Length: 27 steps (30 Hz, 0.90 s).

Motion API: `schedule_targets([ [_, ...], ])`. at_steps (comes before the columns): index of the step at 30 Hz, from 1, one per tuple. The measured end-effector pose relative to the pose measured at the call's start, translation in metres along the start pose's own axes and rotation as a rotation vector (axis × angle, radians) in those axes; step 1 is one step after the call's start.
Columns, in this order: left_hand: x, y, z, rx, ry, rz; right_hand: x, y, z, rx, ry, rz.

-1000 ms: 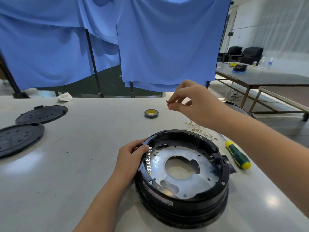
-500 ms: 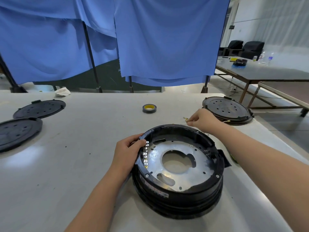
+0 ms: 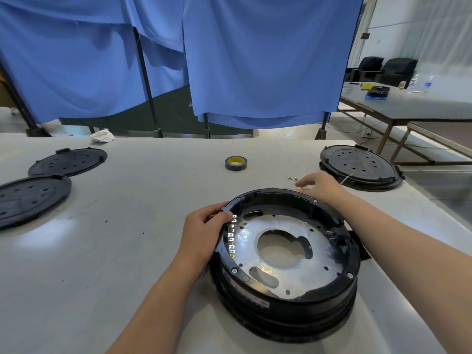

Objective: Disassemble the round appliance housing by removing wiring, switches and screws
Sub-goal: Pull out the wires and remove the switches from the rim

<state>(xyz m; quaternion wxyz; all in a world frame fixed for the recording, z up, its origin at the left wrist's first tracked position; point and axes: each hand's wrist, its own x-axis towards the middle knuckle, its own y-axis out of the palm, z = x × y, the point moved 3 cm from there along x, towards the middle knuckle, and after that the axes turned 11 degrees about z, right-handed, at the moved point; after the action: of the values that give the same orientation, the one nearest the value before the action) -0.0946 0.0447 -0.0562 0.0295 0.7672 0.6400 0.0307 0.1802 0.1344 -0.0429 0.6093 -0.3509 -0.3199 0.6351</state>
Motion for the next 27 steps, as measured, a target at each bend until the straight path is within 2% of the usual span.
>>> schedule_targets([
  [5, -0.001, 0.0, -0.002, -0.007, -0.005, -0.011, -0.014, -0.013, 0.018, 0.157, -0.077, -0.032],
  [11, -0.002, 0.0, -0.003, 0.026, 0.006, -0.02, -0.054, -0.02, 0.046, 0.149, -0.161, 0.091],
  [18, -0.004, 0.0, -0.003, 0.039, 0.016, -0.029, -0.102, -0.01, 0.071, 0.19, -0.219, 0.119],
  [24, -0.005, 0.0, -0.002, 0.029, 0.011, -0.028, -0.138, 0.03, 0.086, 0.118, -0.306, 0.175],
  [27, -0.005, 0.001, -0.002, 0.026, 0.018, -0.025, -0.149, 0.044, 0.092, -0.024, -0.365, 0.197],
])
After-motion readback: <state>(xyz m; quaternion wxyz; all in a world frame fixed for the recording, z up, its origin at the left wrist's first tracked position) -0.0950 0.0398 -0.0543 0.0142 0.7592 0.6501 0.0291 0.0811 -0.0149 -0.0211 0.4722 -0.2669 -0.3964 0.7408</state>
